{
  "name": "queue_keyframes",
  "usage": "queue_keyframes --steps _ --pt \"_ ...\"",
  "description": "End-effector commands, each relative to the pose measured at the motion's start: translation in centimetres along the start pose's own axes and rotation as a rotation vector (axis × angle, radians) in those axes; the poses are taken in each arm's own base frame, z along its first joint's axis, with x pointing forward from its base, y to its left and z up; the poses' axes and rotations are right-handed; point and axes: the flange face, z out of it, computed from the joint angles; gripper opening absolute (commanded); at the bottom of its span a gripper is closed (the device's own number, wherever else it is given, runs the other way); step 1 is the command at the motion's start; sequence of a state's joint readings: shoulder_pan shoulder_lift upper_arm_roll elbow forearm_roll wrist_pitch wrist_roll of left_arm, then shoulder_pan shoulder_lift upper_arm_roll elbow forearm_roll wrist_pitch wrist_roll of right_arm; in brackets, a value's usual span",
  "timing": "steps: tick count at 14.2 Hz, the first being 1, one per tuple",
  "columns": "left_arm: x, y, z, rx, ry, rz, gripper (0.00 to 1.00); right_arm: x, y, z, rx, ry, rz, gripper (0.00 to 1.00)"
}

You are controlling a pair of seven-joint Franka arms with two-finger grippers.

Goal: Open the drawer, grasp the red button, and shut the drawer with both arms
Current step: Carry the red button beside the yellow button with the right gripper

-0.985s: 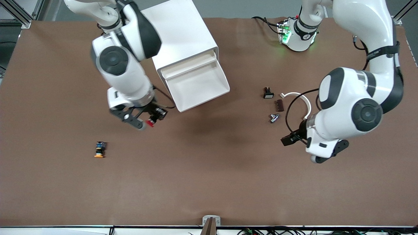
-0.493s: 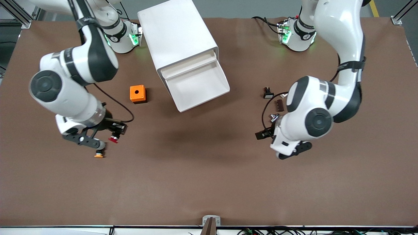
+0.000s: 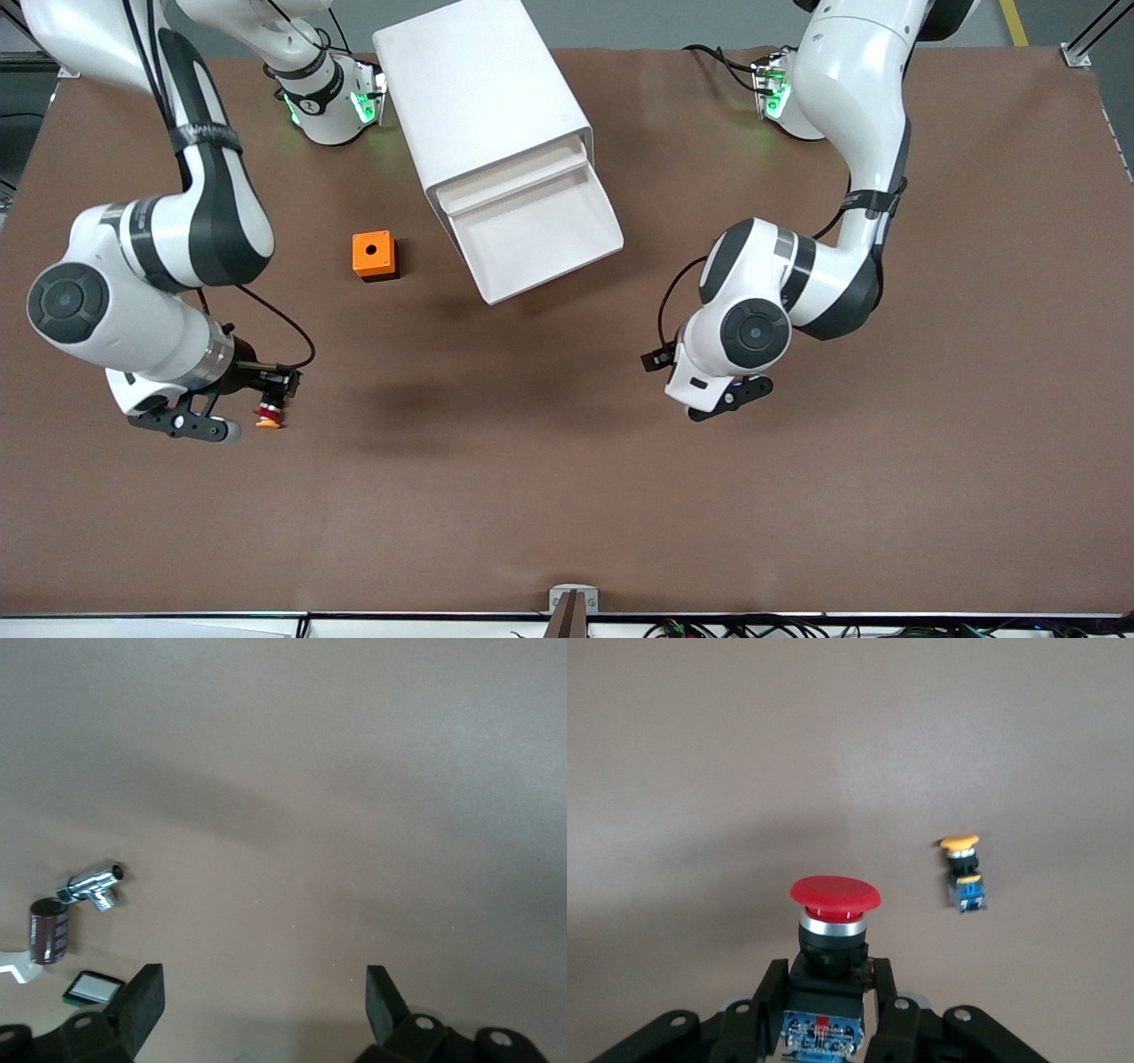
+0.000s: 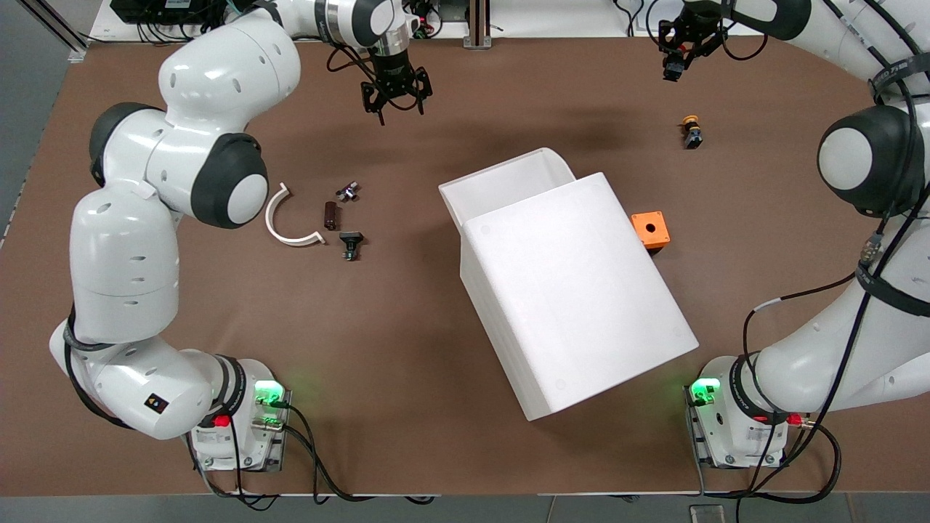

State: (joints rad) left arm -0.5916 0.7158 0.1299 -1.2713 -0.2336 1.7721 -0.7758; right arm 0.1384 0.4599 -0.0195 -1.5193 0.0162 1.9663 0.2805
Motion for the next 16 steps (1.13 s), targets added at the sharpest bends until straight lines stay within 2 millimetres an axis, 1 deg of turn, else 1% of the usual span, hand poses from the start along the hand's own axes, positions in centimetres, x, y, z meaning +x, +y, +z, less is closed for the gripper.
queue_keyframes --steps 1,2,3,5,6,7,8,9,10,13,14,15,16 --pt "-0.9 1.4 0.6 -0.005 0.033 -0.016 1.0 1.3 1.3 2.9 0.009 -0.009 -0.062 0.03" --pt "-1.1 2.0 1.3 -0.007 0.039 -0.033 1.0 1.7 2.0 4.2 0.008 -0.017 -0.091 0.03" --pt "-1.8 2.7 1.6 -0.008 0.043 -0.045 1.0 1.9 2.4 5.5 0.008 -0.024 -0.113 0.03" --pt "-2.5 3.4 2.2 -0.003 0.041 -0.044 1.0 2.3 2.5 7.6 0.006 -0.03 -0.117 0.03" --pt "-2.9 3.9 2.9 -0.002 0.044 -0.036 1.0 2.5 2.8 8.8 0.004 -0.037 -0.112 0.04" --pt "-3.4 4.5 3.1 -0.008 0.053 -0.034 1.0 2.5 2.7 9.7 0.003 -0.043 -0.113 0.04" --pt "-3.7 5.0 3.2 -0.023 0.064 -0.033 1.0 2.5 2.8 10.6 0.003 -0.053 -0.111 0.04" --pt "-4.5 5.8 3.2 -0.044 0.065 -0.03 1.0 2.6 3.0 11.3 0.002 -0.057 -0.107 0.04" --pt "-4.8 6.1 3.2 -0.054 0.061 -0.031 1.0 2.8 3.0 11.8 0.003 -0.047 -0.107 0.04" --pt "-6.0 6.8 3.2 -0.062 0.05 -0.025 1.0 3.1 3.0 14.7 0.003 -0.036 -0.109 0.04" --pt "-6.7 7.2 3.6 -0.057 0.046 -0.027 1.0 3.1 3.0 15.4 0.003 -0.036 -0.112 0.04" --pt "-7.7 7.7 3.8 -0.05 0.044 -0.038 1.0 3.1 3.0 15.7 0.004 -0.039 -0.118 0.04" --pt "-8.5 8.1 3.6 -0.048 0.043 -0.051 1.0 3.0 3.0 16.2 0.003 -0.046 -0.121 0.04"
